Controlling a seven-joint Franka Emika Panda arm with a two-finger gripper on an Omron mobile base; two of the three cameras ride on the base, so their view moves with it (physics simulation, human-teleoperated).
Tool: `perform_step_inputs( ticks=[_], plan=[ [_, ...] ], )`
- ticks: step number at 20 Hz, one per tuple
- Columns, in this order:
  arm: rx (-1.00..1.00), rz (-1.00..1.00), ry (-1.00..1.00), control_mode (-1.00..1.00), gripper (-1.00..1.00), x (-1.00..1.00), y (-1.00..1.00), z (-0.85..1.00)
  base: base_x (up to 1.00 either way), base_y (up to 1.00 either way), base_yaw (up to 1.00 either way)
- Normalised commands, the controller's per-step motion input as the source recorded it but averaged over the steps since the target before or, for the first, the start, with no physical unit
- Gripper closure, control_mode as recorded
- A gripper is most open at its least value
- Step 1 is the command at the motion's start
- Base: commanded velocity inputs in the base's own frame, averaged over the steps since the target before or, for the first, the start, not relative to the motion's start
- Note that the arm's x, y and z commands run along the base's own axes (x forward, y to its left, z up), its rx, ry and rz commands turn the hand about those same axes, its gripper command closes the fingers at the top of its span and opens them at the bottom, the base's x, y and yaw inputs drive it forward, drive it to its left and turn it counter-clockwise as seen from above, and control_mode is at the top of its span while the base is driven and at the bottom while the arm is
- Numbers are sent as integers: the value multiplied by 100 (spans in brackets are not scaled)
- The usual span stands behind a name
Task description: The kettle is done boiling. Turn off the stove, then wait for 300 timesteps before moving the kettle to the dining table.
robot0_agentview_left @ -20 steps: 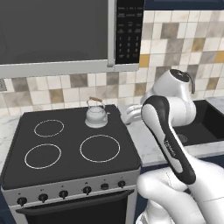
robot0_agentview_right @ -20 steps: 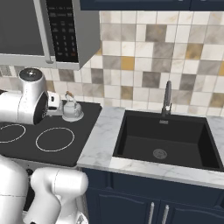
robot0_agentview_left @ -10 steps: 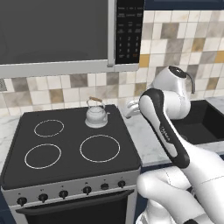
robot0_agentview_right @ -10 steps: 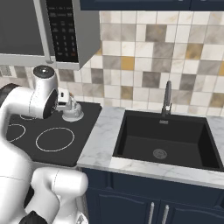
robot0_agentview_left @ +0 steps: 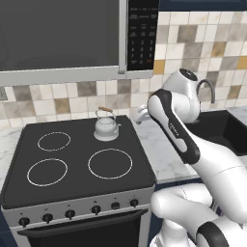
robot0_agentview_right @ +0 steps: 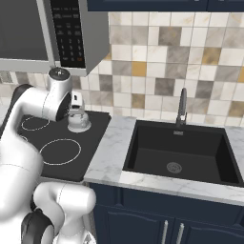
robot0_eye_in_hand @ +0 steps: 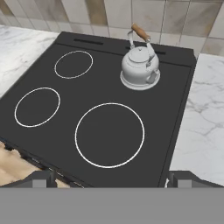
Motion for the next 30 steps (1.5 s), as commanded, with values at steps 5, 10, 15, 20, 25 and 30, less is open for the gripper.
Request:
perform_step_inputs(
  ticks=[5, 10, 15, 20, 25, 30],
  plan=[
    [0, 0, 0, -100, -100, 27, 0, -11, 0, 0, 0],
    [0, 0, 0, -100, -100, 14, 1, -13, 0, 0, 0],
    [0, 2, -1, -100, -100, 0, 10, -19, 0, 0, 0],
    [0, 3, -4, -100, -100, 6, 6, -5, 0, 0, 0],
    [0, 5, -11, -100, -100, 22, 0, -1, 0, 0, 0],
    [0, 5, -12, -100, -100, 18, 0, -2, 0, 0, 0]
  ],
)
